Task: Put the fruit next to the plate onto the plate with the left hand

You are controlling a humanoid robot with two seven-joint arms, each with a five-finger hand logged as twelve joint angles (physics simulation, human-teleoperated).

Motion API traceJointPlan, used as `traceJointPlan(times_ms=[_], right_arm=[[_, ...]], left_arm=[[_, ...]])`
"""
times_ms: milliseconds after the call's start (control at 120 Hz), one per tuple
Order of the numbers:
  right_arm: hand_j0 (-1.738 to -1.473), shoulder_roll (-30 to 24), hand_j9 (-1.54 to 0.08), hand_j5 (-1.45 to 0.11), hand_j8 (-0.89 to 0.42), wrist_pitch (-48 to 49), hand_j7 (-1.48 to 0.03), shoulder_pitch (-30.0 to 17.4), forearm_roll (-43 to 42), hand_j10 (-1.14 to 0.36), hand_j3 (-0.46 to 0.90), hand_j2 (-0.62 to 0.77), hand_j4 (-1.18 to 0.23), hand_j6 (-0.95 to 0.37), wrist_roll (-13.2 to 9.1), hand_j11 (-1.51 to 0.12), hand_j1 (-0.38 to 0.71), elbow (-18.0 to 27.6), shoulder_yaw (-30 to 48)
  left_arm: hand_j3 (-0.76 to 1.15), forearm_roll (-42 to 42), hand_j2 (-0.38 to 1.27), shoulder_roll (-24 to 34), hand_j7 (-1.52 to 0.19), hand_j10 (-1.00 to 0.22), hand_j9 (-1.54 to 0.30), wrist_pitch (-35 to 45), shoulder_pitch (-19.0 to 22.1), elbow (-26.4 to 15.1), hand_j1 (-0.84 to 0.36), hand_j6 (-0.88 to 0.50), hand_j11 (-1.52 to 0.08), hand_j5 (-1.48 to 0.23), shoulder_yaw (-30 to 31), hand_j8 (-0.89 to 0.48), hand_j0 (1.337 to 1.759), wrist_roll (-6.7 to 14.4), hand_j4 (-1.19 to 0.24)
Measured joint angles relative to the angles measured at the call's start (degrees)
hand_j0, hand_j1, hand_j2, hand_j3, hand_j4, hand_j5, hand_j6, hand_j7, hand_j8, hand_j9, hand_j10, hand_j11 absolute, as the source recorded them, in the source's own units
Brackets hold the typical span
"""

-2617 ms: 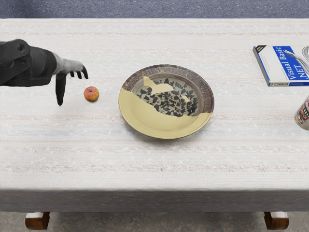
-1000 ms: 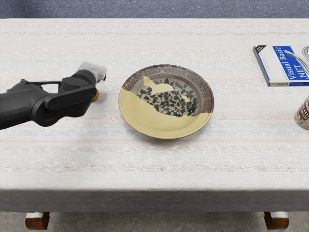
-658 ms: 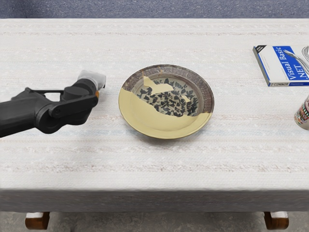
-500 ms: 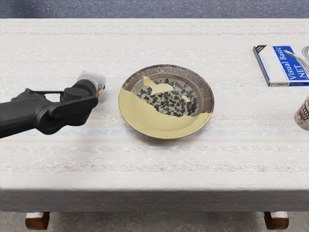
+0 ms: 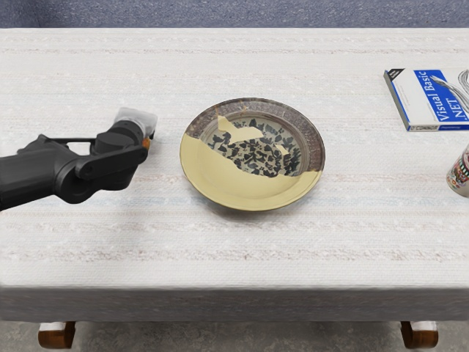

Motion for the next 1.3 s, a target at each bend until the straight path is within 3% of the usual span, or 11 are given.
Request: traceJointPlan(times_ms=[392,508,750,858,908,1050,1150,1217,1233,1300], right_arm=[[-1.658,0.0,-0.05,-0.05,-0.04,0.0,-0.05,0.0,0.0,-0.04,0.00,-0.01,-0.04,-0.04,0.0,-0.05,-0.31,0.0,0.0],[-1.658,0.0,-0.05,-0.05,-0.04,0.0,-0.05,0.0,0.0,-0.04,0.00,-0.01,-0.04,-0.04,0.0,-0.05,-0.31,0.0,0.0],[-1.658,0.0,-0.05,-0.05,-0.04,0.0,-0.05,0.0,0.0,-0.04,0.00,-0.01,-0.04,-0.04,0.0,-0.05,-0.31,0.0,0.0],[-1.658,0.0,-0.05,-0.05,-0.04,0.0,-0.05,0.0,0.0,-0.04,0.00,-0.01,-0.04,-0.04,0.0,-0.05,-0.31,0.0,0.0],[-1.658,0.0,-0.05,-0.05,-0.04,0.0,-0.05,0.0,0.0,-0.04,0.00,-0.01,-0.04,-0.04,0.0,-0.05,-0.31,0.0,0.0],[-1.658,0.0,-0.05,-0.05,-0.04,0.0,-0.05,0.0,0.0,-0.04,0.00,-0.01,-0.04,-0.04,0.0,-0.05,-0.31,0.0,0.0],[-1.658,0.0,-0.05,-0.05,-0.04,0.0,-0.05,0.0,0.0,-0.04,0.00,-0.01,-0.04,-0.04,0.0,-0.05,-0.31,0.0,0.0],[-1.658,0.0,-0.05,-0.05,-0.04,0.0,-0.05,0.0,0.0,-0.04,0.00,-0.01,-0.04,-0.04,0.0,-0.05,-0.31,0.0,0.0],[-1.658,0.0,-0.05,-0.05,-0.04,0.0,-0.05,0.0,0.0,-0.04,0.00,-0.01,-0.04,-0.04,0.0,-0.05,-0.31,0.0,0.0],[-1.658,0.0,-0.05,-0.05,-0.04,0.0,-0.05,0.0,0.0,-0.04,0.00,-0.01,-0.04,-0.04,0.0,-0.05,-0.31,0.0,0.0]], left_arm=[[0.00,0.2,0.10,-1.9,-0.77,-0.59,-0.77,-0.1,0.4,1.8,-0.27,-0.47,-0.77,-0.73,0.5,-0.56,1.653,0.1,-0.60],[0.00,0.0,0.12,-2.0,-0.89,-0.66,-0.89,-0.1,0.4,2.4,-0.27,-0.44,-0.89,-0.86,0.8,-0.53,1.650,0.0,-0.59],[0.00,-0.2,0.41,-3.2,-1.10,-0.79,-1.09,-0.6,-0.2,4.0,-0.35,-0.32,-1.08,-1.10,1.5,-0.44,1.647,0.1,-0.53],[0.00,-1.0,0.36,-3.2,-1.13,-0.82,-1.11,-1.7,-2.7,4.3,-0.28,-0.34,-1.11,-1.14,1.6,-0.46,1.649,0.1,-0.58],[0.00,-1.4,0.44,-3.2,-1.14,-0.83,-1.12,-2.4,-4.6,4.1,-0.29,-0.34,-1.12,-1.15,1.6,-0.45,1.649,0.1,-0.59],[0.00,-3.3,0.38,-3.4,-1.17,-0.85,-1.14,-4.1,-9.2,3.8,-0.28,-0.34,-1.13,-1.19,1.6,-0.43,1.651,0.0,-0.60],[0.00,-3.6,0.49,-3.4,-1.17,-0.86,-1.14,-4.4,-11.6,1.3,-0.33,-0.32,-1.14,-1.20,1.6,-0.41,1.652,0.0,-0.57],[0.00,-3.8,0.34,-3.7,-1.18,-0.86,-1.15,-4.5,-13.2,-2.1,-0.29,-0.32,-1.14,-1.21,1.5,-0.40,1.652,0.0,-0.58],[0.00,-3.8,0.38,-3.8,-1.18,-0.86,-1.15,-4.5,-13.5,-3.0,-0.30,-0.33,-1.15,-1.21,1.5,-0.40,1.652,0.0,-0.58],[0.00,-4.0,0.46,-4.0,-1.19,-0.86,-1.15,-4.5,-14.4,-5.8,-0.31,-0.32,-1.15,-1.21,1.4,-0.39,1.652,-1.8,-0.57]])
